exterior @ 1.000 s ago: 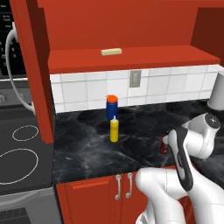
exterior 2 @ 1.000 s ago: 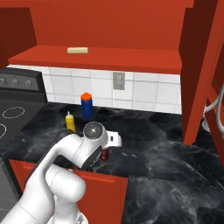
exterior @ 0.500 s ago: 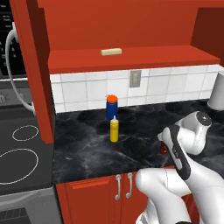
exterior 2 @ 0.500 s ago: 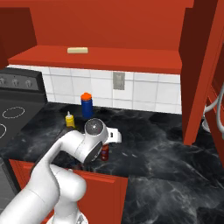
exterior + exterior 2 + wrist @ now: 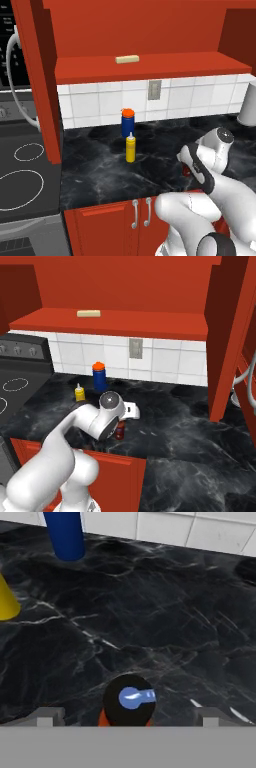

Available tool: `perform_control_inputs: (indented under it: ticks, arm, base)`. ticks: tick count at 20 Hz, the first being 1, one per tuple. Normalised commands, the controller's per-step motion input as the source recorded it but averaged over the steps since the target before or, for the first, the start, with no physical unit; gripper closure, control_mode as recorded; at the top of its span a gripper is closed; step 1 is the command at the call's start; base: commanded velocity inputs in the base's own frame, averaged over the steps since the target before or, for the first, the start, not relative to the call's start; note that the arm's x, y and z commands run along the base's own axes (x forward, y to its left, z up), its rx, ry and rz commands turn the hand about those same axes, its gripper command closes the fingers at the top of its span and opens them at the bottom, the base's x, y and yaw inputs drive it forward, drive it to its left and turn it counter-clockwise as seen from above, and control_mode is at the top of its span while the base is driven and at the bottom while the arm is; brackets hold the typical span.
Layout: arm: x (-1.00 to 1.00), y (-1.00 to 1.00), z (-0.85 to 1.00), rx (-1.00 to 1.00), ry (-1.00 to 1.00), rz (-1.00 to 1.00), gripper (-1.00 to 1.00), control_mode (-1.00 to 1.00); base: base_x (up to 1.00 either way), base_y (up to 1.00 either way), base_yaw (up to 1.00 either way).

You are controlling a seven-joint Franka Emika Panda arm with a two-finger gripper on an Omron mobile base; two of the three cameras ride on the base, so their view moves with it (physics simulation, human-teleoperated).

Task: Pick the condiment bottle and mustard from the counter and place them in the cabinet.

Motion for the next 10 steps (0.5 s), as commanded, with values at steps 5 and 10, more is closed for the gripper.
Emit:
perform_control_inputs:
  ticks: [5, 10]
  arm:
    - [0.18, 0.05, -0.24, -0.01, 0.0, 0.0, -1.0, -1.0]
    - [0.2, 0.04, -0.17, -0.01, -0.01, 0.0, -1.0, -1.0]
  base:
    - [0.0, 0.0, 0.0]
    - [0.0, 0.0, 0.0]
